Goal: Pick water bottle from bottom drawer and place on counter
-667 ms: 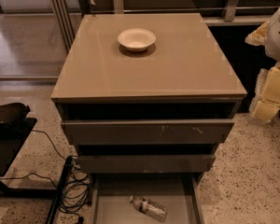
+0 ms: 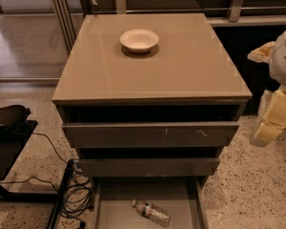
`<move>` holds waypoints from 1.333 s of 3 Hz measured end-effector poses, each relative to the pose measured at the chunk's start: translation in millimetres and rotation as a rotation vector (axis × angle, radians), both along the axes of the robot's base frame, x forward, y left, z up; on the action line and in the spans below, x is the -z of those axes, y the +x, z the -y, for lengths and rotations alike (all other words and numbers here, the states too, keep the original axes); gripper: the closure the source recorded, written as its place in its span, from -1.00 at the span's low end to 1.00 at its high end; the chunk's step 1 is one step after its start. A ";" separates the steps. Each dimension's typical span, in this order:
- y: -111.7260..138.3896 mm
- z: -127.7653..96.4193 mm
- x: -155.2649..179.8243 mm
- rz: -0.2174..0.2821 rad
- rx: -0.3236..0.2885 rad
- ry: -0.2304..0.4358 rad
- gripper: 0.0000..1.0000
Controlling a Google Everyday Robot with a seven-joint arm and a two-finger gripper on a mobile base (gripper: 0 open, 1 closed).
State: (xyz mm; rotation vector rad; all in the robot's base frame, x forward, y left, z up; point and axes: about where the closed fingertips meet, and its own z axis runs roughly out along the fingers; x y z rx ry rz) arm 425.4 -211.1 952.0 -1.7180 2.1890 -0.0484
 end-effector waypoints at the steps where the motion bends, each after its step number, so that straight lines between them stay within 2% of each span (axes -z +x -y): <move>1: -21.7 -1.3 55.9 -0.044 0.004 0.055 -1.00; 2: -44.0 2.5 124.1 -0.126 0.028 0.083 -1.00; 3: -44.1 2.4 123.9 -0.126 0.028 0.082 -1.00; 4: -43.4 -10.3 140.9 -0.114 0.028 0.158 -1.00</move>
Offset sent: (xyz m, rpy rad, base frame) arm -0.0607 -0.0070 -0.1899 0.1242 0.2021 -0.0545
